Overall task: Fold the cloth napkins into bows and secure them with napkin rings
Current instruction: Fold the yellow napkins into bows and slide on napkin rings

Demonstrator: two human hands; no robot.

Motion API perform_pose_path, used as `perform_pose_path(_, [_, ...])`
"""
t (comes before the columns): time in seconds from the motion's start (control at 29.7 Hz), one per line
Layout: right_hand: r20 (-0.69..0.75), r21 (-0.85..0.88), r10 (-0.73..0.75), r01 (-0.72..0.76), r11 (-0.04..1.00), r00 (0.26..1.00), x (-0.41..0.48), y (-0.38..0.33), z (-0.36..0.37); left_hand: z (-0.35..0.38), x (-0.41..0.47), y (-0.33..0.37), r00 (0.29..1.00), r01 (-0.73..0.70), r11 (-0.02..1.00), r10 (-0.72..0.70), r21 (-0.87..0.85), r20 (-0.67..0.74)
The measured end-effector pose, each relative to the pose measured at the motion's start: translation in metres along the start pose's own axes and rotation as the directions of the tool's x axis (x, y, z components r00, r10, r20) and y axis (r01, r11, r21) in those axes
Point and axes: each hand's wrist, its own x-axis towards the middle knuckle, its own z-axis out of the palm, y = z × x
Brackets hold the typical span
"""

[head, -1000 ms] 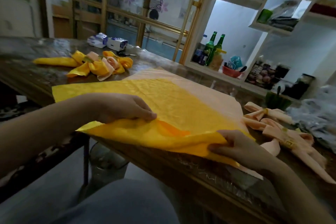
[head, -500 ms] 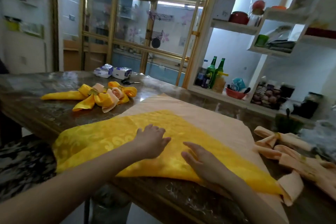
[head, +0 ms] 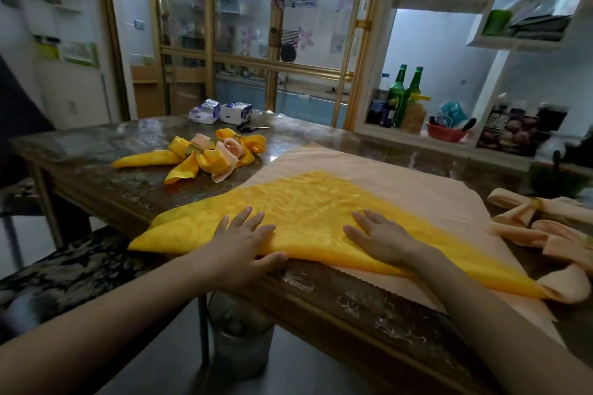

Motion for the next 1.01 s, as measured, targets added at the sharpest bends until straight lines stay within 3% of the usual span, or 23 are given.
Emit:
perform_pose_path(0.3, [-0.114, 0.086, 0.058, -0.048, 0.995, 0.992, 0.037, -0.002, 0.002, -0.01, 0.0, -0.041, 0.999, 0.026, 0.978, -0.03, 0.208, 0.016])
perform_pose_path(0.4, [-0.302, 0.318, 0.068, 0.034, 0.947, 0.951, 0.023, -0.003, 0.0, -0.018, 0.001, -0.046, 0.998, 0.024, 0.967, -0.037, 0.253, 0.043])
perform_pose_path(0.47, [-0.362, 0.385, 0.004, 0.146, 0.911, 0.932, 0.004, -0.011, -0.004, -0.022, 0.0, -0.049, 0.997, 0.023, 0.967, -0.039, 0.255, 0.059])
perform_pose_path(0.57, [-0.178, 0.361, -0.205, 0.257, 0.896, 0.962, -0.029, -0.019, -0.008, -0.025, 0.0, -0.048, 0.996, 0.055, 0.98, -0.069, 0.192, 0.064])
perform_pose_path(0.64, [-0.107, 0.369, -0.263, 0.284, 0.885, 0.959, -0.043, -0.018, -0.006, -0.024, 0.002, -0.047, 0.997, 0.054, 0.969, -0.064, 0.242, 0.035])
perform_pose_path(0.71, [-0.144, 0.269, -0.266, 0.297, 0.916, 0.953, -0.051, -0.01, -0.011, -0.025, 0.007, -0.046, 0.998, 0.067, 0.956, -0.068, 0.287, -0.008])
perform_pose_path(0.81, [-0.201, 0.071, -0.17, 0.187, 0.98, 0.965, -0.058, 0.004, -0.016, -0.027, 0.014, -0.049, 0.996, 0.061, 0.911, -0.028, 0.409, -0.087])
perform_pose_path(0.91, [-0.199, -0.125, -0.174, 0.151, 0.981, 0.964, -0.076, 0.013, -0.016, -0.039, 0.015, -0.058, 0.989, 0.114, 0.857, -0.049, 0.502, -0.141])
perform_pose_path(0.94, [-0.157, -0.089, -0.201, 0.188, 0.978, 0.967, -0.08, 0.011, -0.014, -0.042, 0.014, -0.059, 0.988, 0.142, 0.884, -0.099, 0.446, -0.119])
perform_pose_path(1.01, [-0.076, 0.076, -0.204, 0.209, 0.975, 0.976, -0.085, 0.0, -0.015, -0.046, 0.013, -0.047, 0.983, 0.18, 0.972, -0.182, 0.15, -0.004])
